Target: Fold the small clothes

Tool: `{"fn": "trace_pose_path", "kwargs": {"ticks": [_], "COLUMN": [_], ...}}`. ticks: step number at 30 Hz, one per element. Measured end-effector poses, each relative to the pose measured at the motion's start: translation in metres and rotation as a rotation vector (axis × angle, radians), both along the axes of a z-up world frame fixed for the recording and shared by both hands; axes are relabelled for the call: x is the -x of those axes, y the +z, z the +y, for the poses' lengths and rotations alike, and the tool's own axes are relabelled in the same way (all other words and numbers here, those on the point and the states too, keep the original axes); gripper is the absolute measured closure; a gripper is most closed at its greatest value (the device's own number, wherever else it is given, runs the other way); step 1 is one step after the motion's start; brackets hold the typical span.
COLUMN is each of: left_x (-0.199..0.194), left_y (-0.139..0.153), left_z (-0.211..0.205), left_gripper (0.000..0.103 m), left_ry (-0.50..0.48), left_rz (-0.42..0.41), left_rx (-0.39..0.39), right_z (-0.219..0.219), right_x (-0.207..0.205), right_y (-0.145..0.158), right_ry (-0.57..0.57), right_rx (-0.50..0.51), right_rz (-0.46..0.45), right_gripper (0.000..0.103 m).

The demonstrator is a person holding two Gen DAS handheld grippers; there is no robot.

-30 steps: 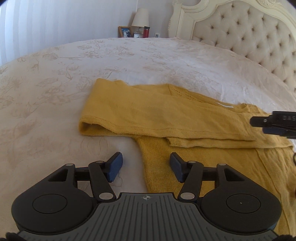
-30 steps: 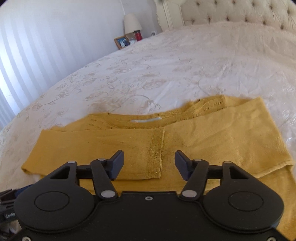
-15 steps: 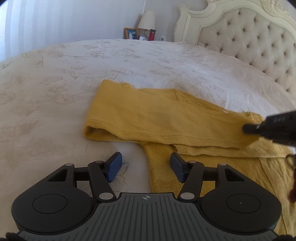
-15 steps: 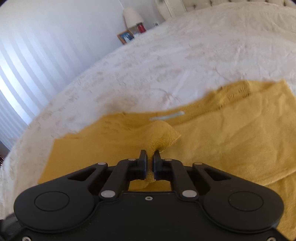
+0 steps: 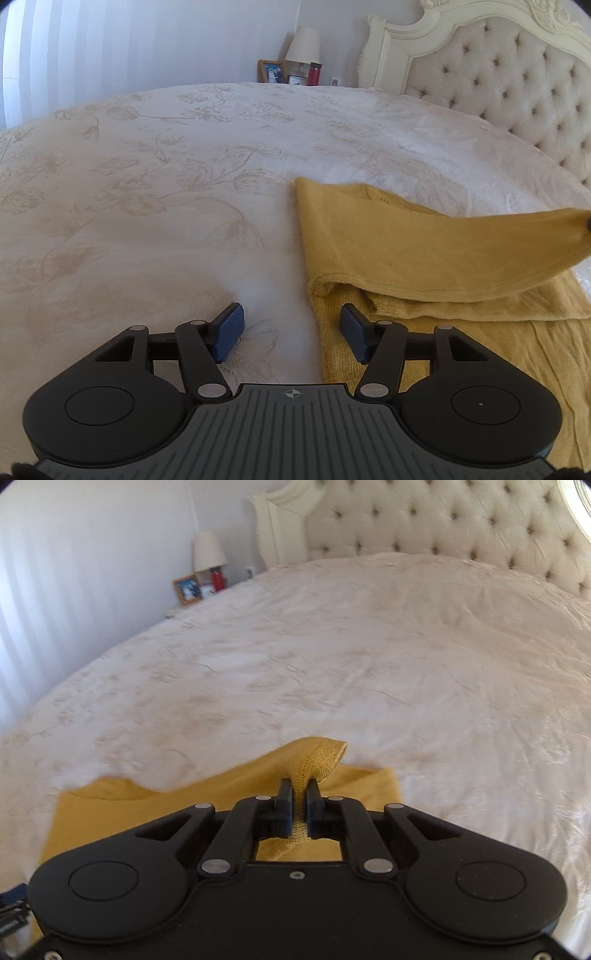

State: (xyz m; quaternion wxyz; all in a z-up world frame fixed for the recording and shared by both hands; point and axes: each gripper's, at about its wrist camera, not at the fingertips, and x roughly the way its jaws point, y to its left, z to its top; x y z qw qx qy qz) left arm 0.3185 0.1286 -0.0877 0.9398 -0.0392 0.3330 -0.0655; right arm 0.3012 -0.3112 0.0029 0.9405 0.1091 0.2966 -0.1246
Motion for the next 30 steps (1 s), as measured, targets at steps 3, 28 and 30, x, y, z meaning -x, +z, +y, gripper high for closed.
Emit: {"fn": "trace_pose_path", "kwargs": {"ticks": [3, 28, 30], "left_x": [0.0, 0.0, 0.001], "left_y": [-0.002, -0.005, -0.005], "left_z": [0.0, -0.003, -0.003], "left_gripper": [0.046, 0.043, 0.042], "left_ry": [-0.002, -0.014, -0.016], "left_rz": [0.003, 0.002, 0.002], "left_rx": [-0.005, -0.035, -0.037], "right_z": [-0.007, 0.012, 0.026], "right_x": [-0.004, 0.009, 0.0], "right_y": [-0.014, -0.047, -0.052], "right_ry": [-0.026, -0.004, 0.044], "right_rx": [0.037, 0.151, 0.136], "right_rz": [0.043, 0.029, 0.031], "right_gripper": [0.09, 0.058, 0.056]}}
